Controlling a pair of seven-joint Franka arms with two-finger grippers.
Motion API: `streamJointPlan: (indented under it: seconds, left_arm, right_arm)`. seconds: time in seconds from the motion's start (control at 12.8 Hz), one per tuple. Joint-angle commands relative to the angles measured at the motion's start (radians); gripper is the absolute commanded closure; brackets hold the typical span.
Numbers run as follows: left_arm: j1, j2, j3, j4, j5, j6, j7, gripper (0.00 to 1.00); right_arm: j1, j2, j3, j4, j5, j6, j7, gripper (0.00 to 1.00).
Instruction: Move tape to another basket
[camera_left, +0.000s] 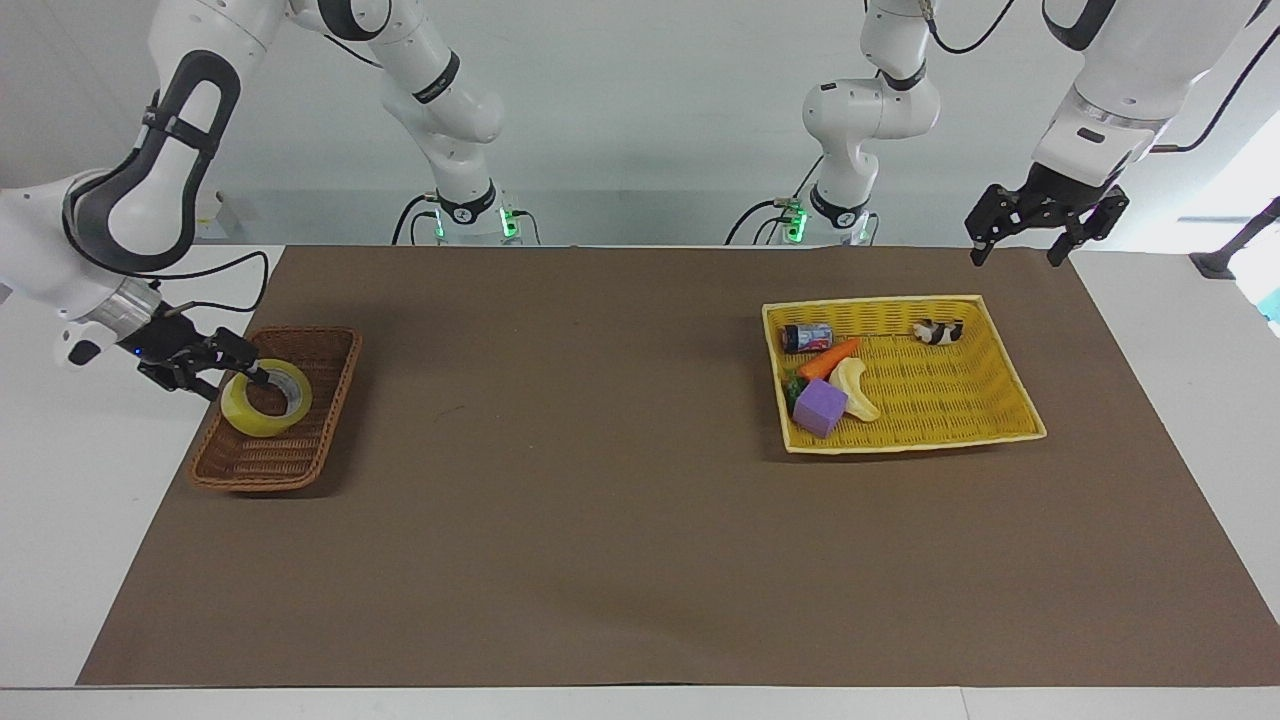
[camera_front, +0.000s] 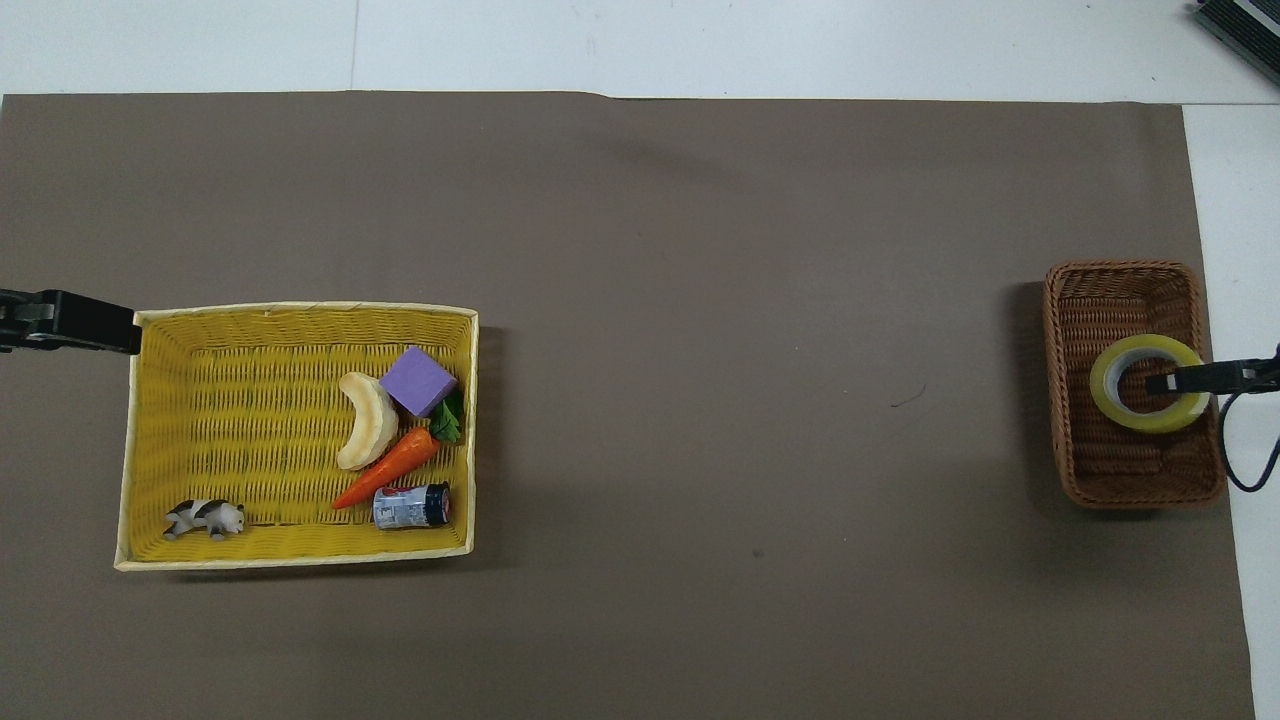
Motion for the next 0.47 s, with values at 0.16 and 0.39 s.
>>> streamJointPlan:
  seconds: [0.16,0.39]
  left_arm:
    - [0.010,0.009,0.006,0.023,0.010,-0.008,0.000,0.00]
    - [0.010,0.009,0.006,0.023,0.010,-0.008,0.000,0.00]
  right_arm:
    - [0.139,-0.080,0.003,0.067,-0.128,-0.001,0.139,0.00]
    - [0.245,-0.141,0.006,0.078,-0.237,-0.004,0.386,0.00]
